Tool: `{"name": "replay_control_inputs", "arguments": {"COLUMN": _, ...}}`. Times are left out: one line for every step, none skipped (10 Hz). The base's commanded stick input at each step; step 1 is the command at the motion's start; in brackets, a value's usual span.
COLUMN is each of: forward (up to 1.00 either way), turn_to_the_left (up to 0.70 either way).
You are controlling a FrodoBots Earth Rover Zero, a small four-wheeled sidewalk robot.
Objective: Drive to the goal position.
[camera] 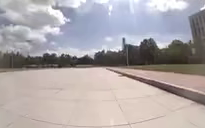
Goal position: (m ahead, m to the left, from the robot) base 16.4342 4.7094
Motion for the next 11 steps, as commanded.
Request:
{"name": "replay_control_inputs", "arguments": {"forward": 0.70, "turn_to_the_left": 0.00}}
{"name": "replay_control_inputs", "arguments": {"forward": 0.70, "turn_to_the_left": 0.00}}
{"name": "replay_control_inputs", "arguments": {"forward": 0.70, "turn_to_the_left": 0.00}}
{"name": "replay_control_inputs", "arguments": {"forward": 0.70, "turn_to_the_left": 0.00}}
{"name": "replay_control_inputs", "arguments": {"forward": 0.70, "turn_to_the_left": 0.00}}
{"name": "replay_control_inputs", "arguments": {"forward": 0.70, "turn_to_the_left": 0.00}}
{"name": "replay_control_inputs", "arguments": {"forward": 0.70, "turn_to_the_left": 0.00}}
{"name": "replay_control_inputs", "arguments": {"forward": 0.70, "turn_to_the_left": 0.00}}
{"name": "replay_control_inputs", "arguments": {"forward": 0.70, "turn_to_the_left": 0.00}}
{"name": "replay_control_inputs", "arguments": {"forward": 0.70, "turn_to_the_left": 0.00}}
{"name": "replay_control_inputs", "arguments": {"forward": 0.70, "turn_to_the_left": 0.00}}
